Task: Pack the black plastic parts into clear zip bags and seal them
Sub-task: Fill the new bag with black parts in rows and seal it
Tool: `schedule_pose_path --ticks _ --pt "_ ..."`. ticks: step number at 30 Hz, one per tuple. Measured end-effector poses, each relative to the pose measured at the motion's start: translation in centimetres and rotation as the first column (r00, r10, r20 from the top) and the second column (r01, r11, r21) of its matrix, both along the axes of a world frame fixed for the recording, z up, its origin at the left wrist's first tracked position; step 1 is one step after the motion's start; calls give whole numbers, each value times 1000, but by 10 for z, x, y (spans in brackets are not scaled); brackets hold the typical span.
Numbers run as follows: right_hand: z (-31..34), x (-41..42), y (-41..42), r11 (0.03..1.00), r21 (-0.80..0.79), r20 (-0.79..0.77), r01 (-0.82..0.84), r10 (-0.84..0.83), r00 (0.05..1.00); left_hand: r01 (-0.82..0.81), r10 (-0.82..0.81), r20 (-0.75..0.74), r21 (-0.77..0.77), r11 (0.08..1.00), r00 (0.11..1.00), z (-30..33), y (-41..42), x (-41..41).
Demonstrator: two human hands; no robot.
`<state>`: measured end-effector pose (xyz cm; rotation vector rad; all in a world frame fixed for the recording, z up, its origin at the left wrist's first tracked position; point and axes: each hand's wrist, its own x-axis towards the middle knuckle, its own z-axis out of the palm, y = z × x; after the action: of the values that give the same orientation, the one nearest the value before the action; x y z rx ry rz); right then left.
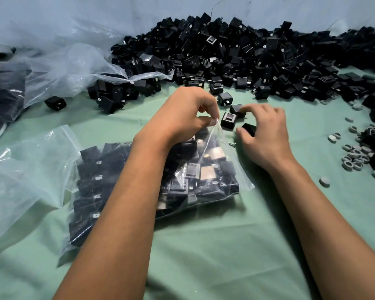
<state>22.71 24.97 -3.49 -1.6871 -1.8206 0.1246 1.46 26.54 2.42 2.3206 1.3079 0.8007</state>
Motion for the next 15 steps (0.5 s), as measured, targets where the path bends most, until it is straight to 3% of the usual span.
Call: schedule_pose_path --ticks 3,5,8,10,13,15 --pt "-1 -1 0 994 -111 -17 -14 13 1000 -1 1 3 -15 1000 1000 0 0 0" --pt "0 -1 -1 989 -137 -62 65 -74 995 -3 3 10 -12 1000 1000 1 0 -2" --pt "4 4 -1 953 -221 51 209 -202 978 -20 20 27 -3 1000 999 1 0 -3" --pt "6 7 -2 952 -214 71 220 -209 975 -59 58 35 11 998 998 1 0 -2" --pt "8 2 -4 979 -176 -201 104 -140 970 -116 115 33 33 993 993 0 2 0" --pt "9 -4 -4 985 -169 -508 -41 -51 860 -123 122 26 31 992 992 1 2 0"
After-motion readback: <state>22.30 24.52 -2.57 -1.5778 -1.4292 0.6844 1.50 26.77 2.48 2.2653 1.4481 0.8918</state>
